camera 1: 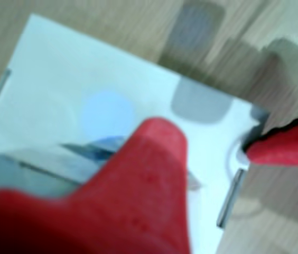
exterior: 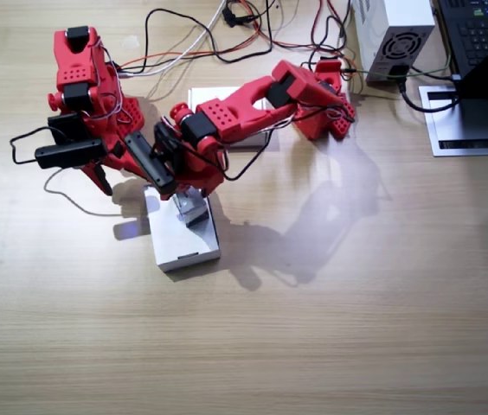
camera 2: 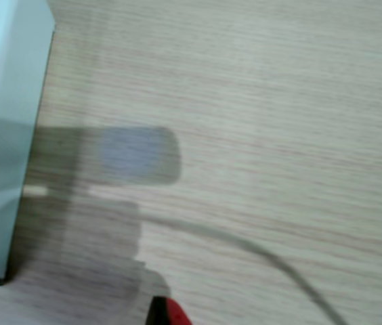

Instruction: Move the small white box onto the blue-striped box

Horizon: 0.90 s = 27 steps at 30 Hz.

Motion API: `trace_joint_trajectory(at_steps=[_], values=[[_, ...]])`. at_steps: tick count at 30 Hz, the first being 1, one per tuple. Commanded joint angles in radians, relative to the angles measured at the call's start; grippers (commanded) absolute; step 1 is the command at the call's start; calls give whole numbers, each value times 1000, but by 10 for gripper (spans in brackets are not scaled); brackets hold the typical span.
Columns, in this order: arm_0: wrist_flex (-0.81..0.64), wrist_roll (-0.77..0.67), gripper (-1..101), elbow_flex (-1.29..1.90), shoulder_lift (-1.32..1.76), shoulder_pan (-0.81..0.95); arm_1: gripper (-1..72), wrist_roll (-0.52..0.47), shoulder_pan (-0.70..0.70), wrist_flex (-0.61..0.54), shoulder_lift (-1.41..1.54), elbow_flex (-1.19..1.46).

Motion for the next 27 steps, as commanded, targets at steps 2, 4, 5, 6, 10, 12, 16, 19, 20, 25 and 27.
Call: trace_joint_trajectory(at_steps=[2, 4, 5, 6, 10, 12, 16, 19, 20, 25, 27], values=[[40, 81, 241, -23, -34, -15, 532, -25, -2, 40, 28, -11], [40, 87, 227, -18, -9, -2, 532, -26, -2, 43, 28, -11], [40, 94, 223, -11, 9, 5, 532, -26, -5, 43, 28, -11], [40, 94, 223, 2, 32, 11, 532, -25, -6, 44, 28, -11], [40, 86, 224, 133, 187, 61, 532, -21, -9, 46, 28, -11], [40, 81, 223, 209, 282, 94, 532, -11, -21, 44, 28, -11], [40, 41, 230, 339, 468, 181, 531, 17, -51, 43, 28, -11], [41, 14, 227, 433, 586, 255, 531, 40, -74, 41, 28, -11], [41, 6, 226, 471, 624, 278, 531, 44, -80, 43, 28, -11], [41, -60, 223, 675, 735, 423, 531, 61, -98, 32, 28, -11], [41, -74, 231, 707, 741, 460, 531, 74, -109, 31, 28, -11]])
